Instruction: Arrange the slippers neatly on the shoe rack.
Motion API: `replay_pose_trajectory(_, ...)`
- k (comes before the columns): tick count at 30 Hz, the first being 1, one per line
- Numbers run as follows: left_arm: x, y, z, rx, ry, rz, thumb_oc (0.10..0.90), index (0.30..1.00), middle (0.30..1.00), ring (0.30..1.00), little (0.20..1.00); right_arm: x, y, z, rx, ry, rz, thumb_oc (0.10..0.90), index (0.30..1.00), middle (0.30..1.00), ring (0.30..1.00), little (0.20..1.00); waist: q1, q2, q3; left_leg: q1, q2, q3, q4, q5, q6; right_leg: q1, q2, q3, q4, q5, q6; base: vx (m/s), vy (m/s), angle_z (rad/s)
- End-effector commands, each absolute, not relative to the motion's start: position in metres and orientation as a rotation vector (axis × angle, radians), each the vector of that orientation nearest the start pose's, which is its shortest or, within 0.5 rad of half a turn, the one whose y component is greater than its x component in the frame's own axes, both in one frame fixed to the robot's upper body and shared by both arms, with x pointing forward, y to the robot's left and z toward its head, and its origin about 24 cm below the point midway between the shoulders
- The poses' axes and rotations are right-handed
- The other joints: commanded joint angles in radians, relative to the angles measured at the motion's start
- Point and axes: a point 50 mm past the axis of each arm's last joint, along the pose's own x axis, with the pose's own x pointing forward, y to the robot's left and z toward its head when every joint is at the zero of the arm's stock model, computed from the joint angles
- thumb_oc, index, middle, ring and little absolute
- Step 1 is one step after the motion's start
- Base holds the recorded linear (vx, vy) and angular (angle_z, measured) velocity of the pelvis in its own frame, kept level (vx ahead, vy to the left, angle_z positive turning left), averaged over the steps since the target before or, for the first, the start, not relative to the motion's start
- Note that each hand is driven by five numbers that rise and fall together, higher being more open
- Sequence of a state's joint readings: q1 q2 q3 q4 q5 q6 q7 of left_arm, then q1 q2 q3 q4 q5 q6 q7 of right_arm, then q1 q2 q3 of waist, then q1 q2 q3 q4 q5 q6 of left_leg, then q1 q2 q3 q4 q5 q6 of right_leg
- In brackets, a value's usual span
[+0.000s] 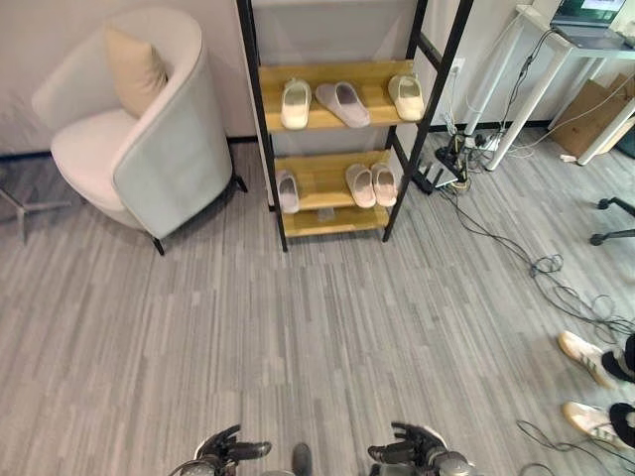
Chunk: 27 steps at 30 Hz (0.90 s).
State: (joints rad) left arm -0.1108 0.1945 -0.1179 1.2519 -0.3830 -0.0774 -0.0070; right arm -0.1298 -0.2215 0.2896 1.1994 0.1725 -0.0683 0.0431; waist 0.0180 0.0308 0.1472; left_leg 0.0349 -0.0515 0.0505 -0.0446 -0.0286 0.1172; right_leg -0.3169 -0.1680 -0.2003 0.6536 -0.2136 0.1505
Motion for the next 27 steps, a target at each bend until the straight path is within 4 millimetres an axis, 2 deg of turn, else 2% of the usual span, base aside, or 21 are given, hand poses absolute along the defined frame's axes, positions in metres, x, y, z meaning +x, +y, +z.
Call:
replay_pose_trajectory(1,0.130,0.220,-0.154,-0.016,1.064,0.206,0.800,0.900,0.900,0.900,0.900,0.115,-0.203,-0.161,-0.209,1.160,0.108,0.800,0.900,0.900,0.900,0.900,-0.043,-0.023,0.042,0.014,-0.010,-0.026,0.115,-0.119,-0.058,0.083,0.060,0.036,-0.402,0.192,-0.019,0.72,-0.198,0.45)
replay_pose_trajectory(2,0.132,0.220,-0.154,-0.011,1.063,0.204,0.800,0.900,0.900,0.900,0.900,0.110,-0.208,-0.162,-0.206,1.180,0.088,0.800,0.900,0.900,0.900,0.900,-0.070,-0.026,0.041,0.061,-0.013,-0.050,0.091,-0.136,-0.075,0.058,0.051,0.105,-0.546,0.227,-0.002,0.57,-0.166,0.39)
replay_pose_trajectory(3,0.132,0.220,-0.154,-0.012,1.063,0.203,0.800,0.900,0.900,0.900,0.900,0.110,-0.208,-0.162,-0.207,1.180,0.087,0.800,0.900,0.900,0.900,0.900,-0.070,-0.022,0.047,0.069,-0.009,-0.051,0.090,-0.139,-0.076,0.067,0.055,0.103,-0.550,0.227,-0.003,0.66,-0.215,0.75)
replay_pose_trajectory(4,0.122,0.219,-0.157,-0.001,1.106,0.199,0.800,0.900,0.900,0.900,0.900,0.101,-0.212,-0.164,-0.196,1.225,0.071,0.800,0.900,0.900,0.900,0.900,-0.103,-0.010,0.035,0.118,0.007,-0.081,0.067,-0.165,-0.087,0.009,0.033,0.171,-0.617,0.275,0.015,0.37,-0.136,0.79)
replay_pose_trajectory(6,0.114,0.219,-0.160,-0.002,1.136,0.203,0.800,0.900,0.900,0.900,0.900,0.095,-0.213,-0.165,-0.196,1.248,0.071,0.800,0.900,0.900,0.900,0.900,-0.111,-0.003,0.027,0.150,0.015,-0.094,0.059,-0.180,-0.090,-0.008,0.037,0.178,-0.611,0.284,0.019,0.51,-0.230,0.92)
replay_pose_trajectory(7,0.087,0.222,-0.166,-0.005,1.229,0.222,0.800,0.900,0.900,0.900,0.900,0.080,-0.215,-0.169,-0.190,1.296,0.069,0.800,0.900,0.900,0.900,0.900,-0.108,-0.015,-0.004,0.189,0.022,-0.117,0.074,-0.200,-0.102,0.032,0.047,0.174,-0.590,0.302,0.000,0.65,-0.362,0.75)
replay_pose_trajectory(9,0.077,0.224,-0.168,-0.013,1.261,0.236,0.800,0.900,0.900,0.900,0.900,0.078,-0.216,-0.169,-0.182,1.303,0.064,0.800,0.900,0.900,0.900,0.900,-0.110,-0.010,-0.013,0.206,0.041,-0.131,0.098,-0.195,-0.114,0.044,0.061,0.168,-0.563,0.297,-0.010,0.38,-0.236,0.68)
replay_pose_trajectory(10,0.070,0.226,-0.169,-0.024,1.281,0.249,0.800,0.900,0.900,0.900,0.900,0.077,-0.220,-0.168,-0.181,1.309,0.055,0.800,0.900,0.900,0.900,0.900,-0.105,-0.006,-0.017,0.195,0.056,-0.129,0.140,-0.177,-0.130,0.065,0.070,0.162,-0.550,0.286,-0.019,0.24,-0.181,0.84)
replay_pose_trajectory(11,0.063,0.225,-0.170,-0.040,1.303,0.266,0.800,0.900,0.900,0.900,0.900,0.076,-0.222,-0.168,-0.181,1.312,0.044,0.800,0.900,0.900,0.900,0.900,-0.099,0.003,-0.023,0.159,0.075,-0.123,0.248,-0.120,-0.155,0.097,0.087,0.151,-0.546,0.269,-0.040,0.30,-0.285,0.84)
replay_pose_trajectory(12,0.063,0.225,-0.170,-0.057,1.302,0.280,0.800,0.900,0.900,0.900,0.900,0.078,-0.225,-0.167,-0.182,1.305,0.035,0.800,0.900,0.900,0.900,0.900,-0.093,-0.003,-0.019,0.080,0.089,-0.107,0.395,-0.047,-0.180,0.123,0.085,0.139,-0.541,0.246,-0.058,0.25,-0.317,0.42)
replay_pose_trajectory(14,0.072,0.222,-0.169,-0.085,1.265,0.289,0.800,0.900,0.900,0.900,0.900,0.088,-0.230,-0.164,-0.181,1.271,-0.003,0.800,0.900,0.900,0.900,0.900,-0.067,-0.043,0.015,-0.078,0.136,-0.024,0.733,0.030,-0.173,0.220,0.088,0.114,-0.550,0.179,-0.121,0.25,-0.398,0.25)
replay_pose_trajectory(15,0.072,0.222,-0.169,-0.085,1.265,0.289,0.800,0.900,0.900,0.900,0.900,0.088,-0.230,-0.164,-0.181,1.270,-0.003,0.800,0.900,0.900,0.900,0.900,-0.067,-0.041,0.017,-0.080,0.139,-0.025,0.739,0.026,-0.173,0.221,0.091,0.113,-0.549,0.179,-0.121,0.33,-0.373,0.22)
replay_pose_trajectory(16,0.077,0.221,-0.169,-0.091,1.243,0.292,0.800,0.900,0.900,0.900,0.900,0.091,-0.234,-0.162,-0.183,1.256,-0.024,0.800,0.900,0.900,0.900,0.900,-0.052,-0.053,0.022,-0.121,0.161,0.041,0.756,0.016,-0.166,0.275,0.097,0.095,-0.561,0.151,-0.136,0.18,-0.126,0.03)
replay_pose_trajectory(17,0.077,0.221,-0.169,-0.091,1.243,0.292,0.800,0.900,0.900,0.900,0.900,0.091,-0.234,-0.162,-0.183,1.256,-0.024,0.800,0.900,0.900,0.900,0.900,-0.051,-0.050,0.024,-0.120,0.163,0.040,0.760,0.012,-0.166,0.278,0.099,0.095,-0.561,0.151,-0.136,0.30,-0.156,-0.04)
replay_pose_trajectory(20,0.074,0.220,-0.169,-0.091,1.245,0.286,0.800,0.900,0.900,0.900,0.900,0.095,-0.236,-0.161,-0.181,1.228,-0.045,0.800,0.900,0.900,0.900,0.900,-0.027,-0.056,0.014,-0.196,0.143,0.068,0.616,-0.020,-0.157,0.358,0.111,0.083,-0.601,0.117,-0.135,0.37,-0.007,0.13)
replay_pose_trajectory(21,0.072,0.221,-0.169,-0.089,1.241,0.298,0.800,0.900,0.900,0.900,0.900,0.100,-0.233,-0.160,-0.194,1.206,-0.036,0.800,0.900,0.900,0.900,0.900,-0.001,-0.057,0.020,-0.225,0.135,0.059,0.425,-0.022,-0.159,0.422,0.119,0.077,-0.635,0.092,-0.119,0.36,0.058,0.04)
replay_pose_trajectory(22,0.072,0.221,-0.169,-0.089,1.241,0.298,0.800,0.900,0.900,0.900,0.900,0.100,-0.233,-0.160,-0.194,1.206,-0.036,0.800,0.900,0.900,0.900,0.900,-0.002,-0.059,0.019,-0.224,0.133,0.059,0.419,-0.018,-0.158,0.421,0.117,0.076,-0.636,0.093,-0.119,0.48,0.125,-0.04)
replay_pose_trajectory(23,0.075,0.222,-0.169,-0.073,1.236,0.287,0.800,0.900,0.900,0.900,0.900,0.103,-0.228,-0.160,-0.206,1.192,-0.014,0.800,0.900,0.900,0.900,0.900,0.024,-0.049,0.020,-0.253,0.131,0.007,0.261,0.064,-0.179,0.463,0.141,0.083,-0.647,0.073,-0.115,0.23,0.065,-0.09)
replay_pose_trajectory(24,0.075,0.222,-0.169,-0.073,1.236,0.287,0.800,0.900,0.900,0.900,0.900,0.103,-0.228,-0.160,-0.206,1.192,-0.014,0.800,0.900,0.900,0.900,0.900,0.023,-0.051,0.023,-0.246,0.128,0.007,0.256,0.066,-0.179,0.468,0.138,0.082,-0.648,0.071,-0.115,0.43,0.118,-0.24)
replay_pose_trajectory(25,0.072,0.231,-0.167,-0.065,1.240,0.311,0.800,0.900,0.900,0.900,0.900,0.098,-0.254,-0.154,-0.225,1.182,-0.059,0.800,0.900,0.900,0.900,0.900,0.027,-0.061,0.014,-0.242,0.132,-0.014,0.173,0.087,-0.185,0.492,0.153,0.095,-0.646,0.055,-0.107,0.21,0.051,-0.37)
replay_pose_trajectory(27,0.069,0.239,-0.166,-0.066,1.242,0.338,0.800,0.900,0.900,0.900,0.900,0.089,-0.254,-0.155,-0.221,1.188,-0.058,0.800,0.900,0.900,0.900,0.900,0.020,-0.068,0.012,-0.226,0.125,-0.018,0.173,0.089,-0.184,0.489,0.153,0.097,-0.633,0.047,-0.102,0.20,0.084,-0.40)
